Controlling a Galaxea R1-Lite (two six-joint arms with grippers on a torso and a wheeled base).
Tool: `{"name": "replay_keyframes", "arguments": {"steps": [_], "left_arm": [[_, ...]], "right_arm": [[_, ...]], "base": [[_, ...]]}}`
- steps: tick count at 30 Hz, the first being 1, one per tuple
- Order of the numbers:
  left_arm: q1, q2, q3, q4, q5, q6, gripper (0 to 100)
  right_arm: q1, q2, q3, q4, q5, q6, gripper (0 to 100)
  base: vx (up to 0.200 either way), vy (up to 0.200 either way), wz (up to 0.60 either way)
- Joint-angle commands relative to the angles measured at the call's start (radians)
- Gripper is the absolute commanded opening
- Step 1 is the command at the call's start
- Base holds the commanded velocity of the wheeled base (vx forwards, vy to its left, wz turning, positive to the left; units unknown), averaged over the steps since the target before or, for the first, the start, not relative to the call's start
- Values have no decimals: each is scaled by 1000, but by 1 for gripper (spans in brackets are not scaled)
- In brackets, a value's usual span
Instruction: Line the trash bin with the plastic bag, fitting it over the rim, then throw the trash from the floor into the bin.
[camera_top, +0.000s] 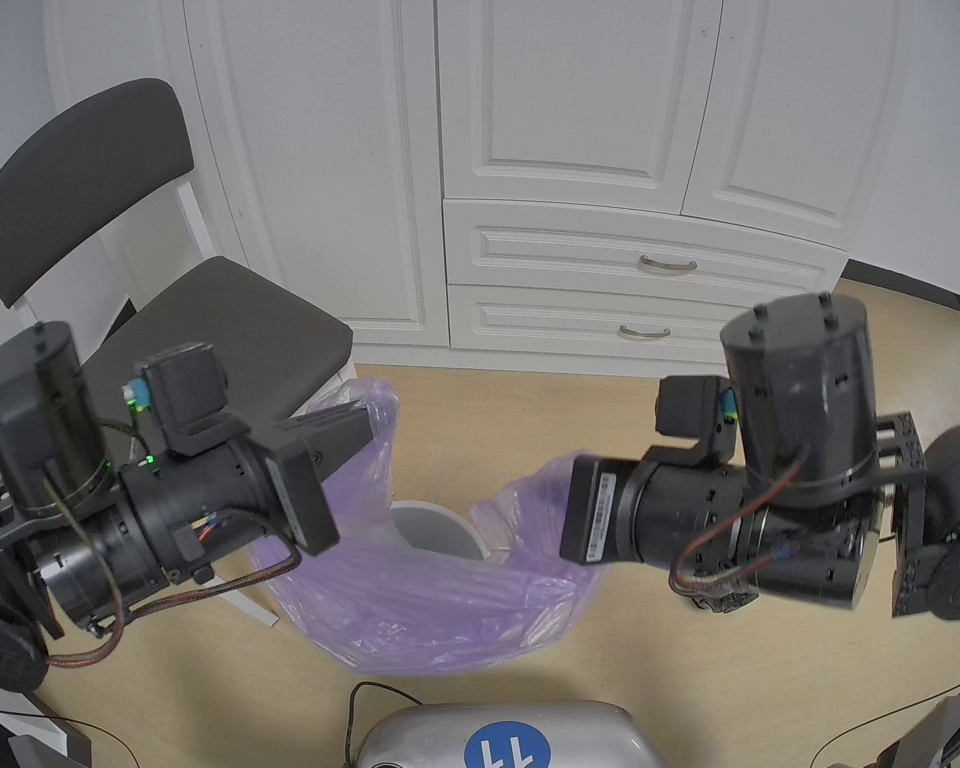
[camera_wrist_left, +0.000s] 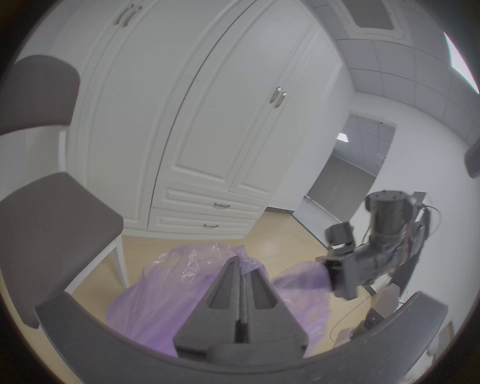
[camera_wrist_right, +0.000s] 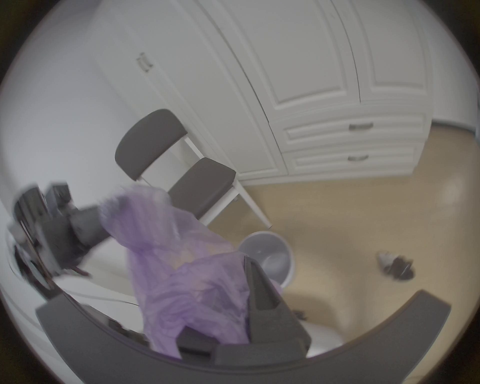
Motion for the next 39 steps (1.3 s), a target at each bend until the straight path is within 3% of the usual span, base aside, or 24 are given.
{"name": "replay_keyframes", "arguments": {"steps": [1,6,17,28,39], "left_arm": [[71,138,-54,22,13,-46,0],[93,144,-60,141,0,-46,0],[114,241,-68,129,-13,-49,0],[127,363,-98,111,-11,-84,0],[137,370,-100,111,-13,-83,0]], "right_arm": [[-78,67,-124,78,93,90,0],[-84,224,-117,6,85,94,0],[-122,420,-64,-338,85,96,0],[-154,498,-83,-373,96,124,0],[-145,595,-89,-470,93,157,0]], "base": [[0,0,0],[0,0,0],[0,0,0],[0,0,0],[0,0,0]]}}
